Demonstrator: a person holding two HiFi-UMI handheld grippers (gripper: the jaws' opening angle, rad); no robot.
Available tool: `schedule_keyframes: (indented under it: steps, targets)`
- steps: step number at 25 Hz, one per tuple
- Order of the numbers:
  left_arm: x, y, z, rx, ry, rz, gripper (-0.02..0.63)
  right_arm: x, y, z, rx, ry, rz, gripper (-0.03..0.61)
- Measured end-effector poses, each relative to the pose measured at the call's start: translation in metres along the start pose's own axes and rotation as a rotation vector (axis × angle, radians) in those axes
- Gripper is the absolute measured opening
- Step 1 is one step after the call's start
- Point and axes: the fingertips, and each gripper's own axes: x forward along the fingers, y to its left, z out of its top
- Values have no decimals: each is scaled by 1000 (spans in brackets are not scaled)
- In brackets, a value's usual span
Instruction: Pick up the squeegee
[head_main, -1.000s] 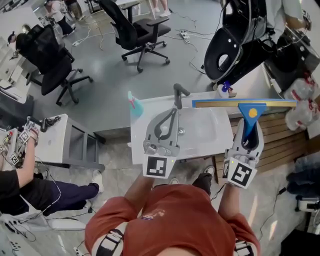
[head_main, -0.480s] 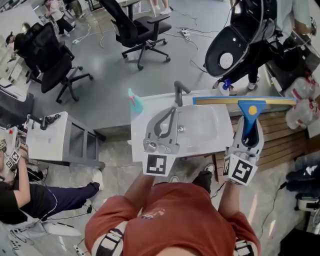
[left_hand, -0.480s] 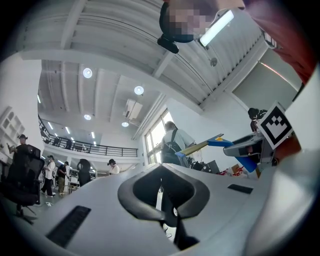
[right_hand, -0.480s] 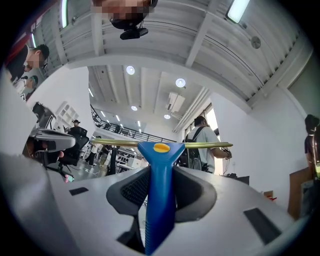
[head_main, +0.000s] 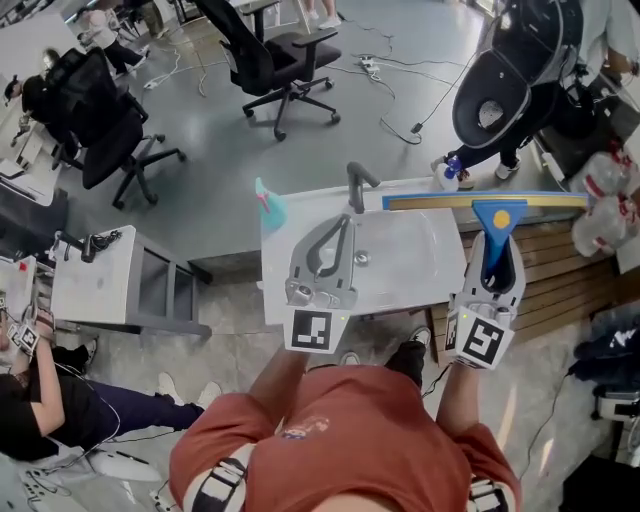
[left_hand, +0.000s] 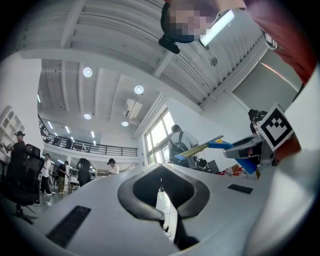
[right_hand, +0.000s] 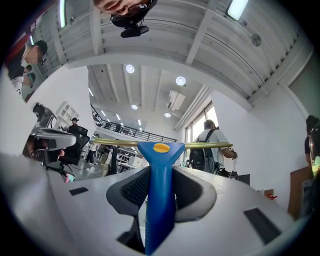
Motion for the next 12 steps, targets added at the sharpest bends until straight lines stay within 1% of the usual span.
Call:
schedule_keyframes:
  steps: [12]
  targets:
    - [0,2,3,-1,-4,4,18,4,1,1,11,-5,1,138]
